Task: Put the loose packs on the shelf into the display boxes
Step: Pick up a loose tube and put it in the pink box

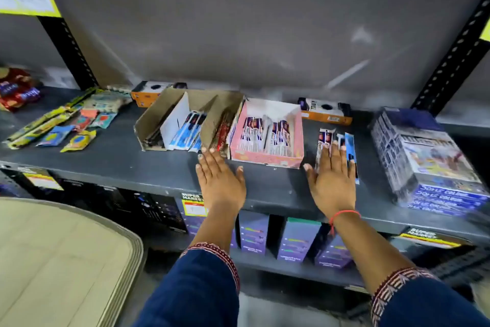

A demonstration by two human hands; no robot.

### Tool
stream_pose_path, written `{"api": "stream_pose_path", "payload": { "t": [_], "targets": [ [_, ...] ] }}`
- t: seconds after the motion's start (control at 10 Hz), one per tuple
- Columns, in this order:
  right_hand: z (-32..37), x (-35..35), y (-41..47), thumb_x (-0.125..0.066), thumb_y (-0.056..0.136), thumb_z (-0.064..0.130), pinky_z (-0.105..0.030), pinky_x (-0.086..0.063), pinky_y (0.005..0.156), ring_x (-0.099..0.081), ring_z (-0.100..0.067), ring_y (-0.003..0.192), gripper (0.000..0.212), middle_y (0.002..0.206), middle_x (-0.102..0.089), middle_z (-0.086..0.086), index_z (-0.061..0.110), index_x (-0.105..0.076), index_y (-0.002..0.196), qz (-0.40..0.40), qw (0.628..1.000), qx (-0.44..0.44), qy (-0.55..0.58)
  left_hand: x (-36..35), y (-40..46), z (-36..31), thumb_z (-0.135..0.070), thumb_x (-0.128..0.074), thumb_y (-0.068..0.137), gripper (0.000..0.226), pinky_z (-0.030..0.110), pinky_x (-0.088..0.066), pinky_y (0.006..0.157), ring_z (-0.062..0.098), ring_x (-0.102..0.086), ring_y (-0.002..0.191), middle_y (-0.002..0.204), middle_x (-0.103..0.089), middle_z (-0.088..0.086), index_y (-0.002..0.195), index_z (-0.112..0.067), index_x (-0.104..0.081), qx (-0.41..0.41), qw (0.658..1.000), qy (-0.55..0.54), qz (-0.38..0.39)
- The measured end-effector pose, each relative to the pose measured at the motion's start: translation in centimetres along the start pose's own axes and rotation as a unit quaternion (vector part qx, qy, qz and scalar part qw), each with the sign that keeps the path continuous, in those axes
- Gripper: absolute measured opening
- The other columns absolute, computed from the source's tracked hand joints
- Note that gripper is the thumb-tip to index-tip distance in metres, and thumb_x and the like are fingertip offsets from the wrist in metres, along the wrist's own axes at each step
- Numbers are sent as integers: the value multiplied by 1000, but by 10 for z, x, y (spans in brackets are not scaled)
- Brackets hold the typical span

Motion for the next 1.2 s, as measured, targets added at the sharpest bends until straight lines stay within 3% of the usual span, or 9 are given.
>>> {"api": "stream_pose_path", "payload": {
  "t": [0.2,0.3,0.4,0.7,0.9,1.1,1.2],
  "targets": [
    [-6,0,18,-50,90,34,-49,-26,109,-38,-38,131,49,135,-50,-17,4,-55,128,-28,996,-77,-19,-12,18,-7,-41,-24,98,75,39,5,119,31,11,146,157,14,21,144,4,14,55,997,-3,54],
    [-9,5,27,-48,91,35,-43,-33,98,-43,-37,119,42,127,-54,-15,7,-63,119,-23,993,-108,-52,-15,20,-7,-42,-22,98,73,39,4,120,31,7,147,157,9,21,145,5,9,71,995,0,62],
    [-10,9,37,-48,90,37,-41,-35,93,-44,-36,115,42,125,-55,-16,8,-64,116,-15,989,-140,-54,-16,19,-7,-42,-22,98,72,39,3,120,31,6,147,158,6,21,146,5,7,69,995,5,64],
    [-8,13,65,-55,85,44,-42,-36,97,-45,-34,122,48,127,-57,-15,9,-59,118,76,979,-191,-16,-16,20,-8,-44,-20,97,72,39,3,120,29,6,147,158,5,19,147,2,6,74,995,15,59],
    [-8,16,74,-56,87,28,-41,-39,98,-42,-35,125,44,130,-55,-17,6,-54,124,114,958,-250,83,-16,19,-7,-45,-20,97,73,39,3,120,29,6,147,158,5,19,147,1,6,74,996,16,55],
    [-10,15,77,-43,91,20,-43,-41,97,-42,-37,124,39,130,-53,-20,2,-54,124,102,957,-252,100,-17,19,-7,-45,-20,97,73,38,2,120,29,5,147,158,4,19,147,1,5,74,996,17,51],
    [-10,14,79,-45,91,28,-43,-43,95,-44,-36,122,41,128,-55,-19,4,-55,123,95,958,-247,108,-17,19,-7,-46,-20,97,73,38,1,120,29,4,147,158,3,19,147,1,4,74,996,16,46]
  ]
}}
Point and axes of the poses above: each hand's wrist, its own y-axis towards the middle knuckle, its own x-axis out of the back of the hand, z = x × y, the point moved 1 cm from there along y, towards the middle knuckle
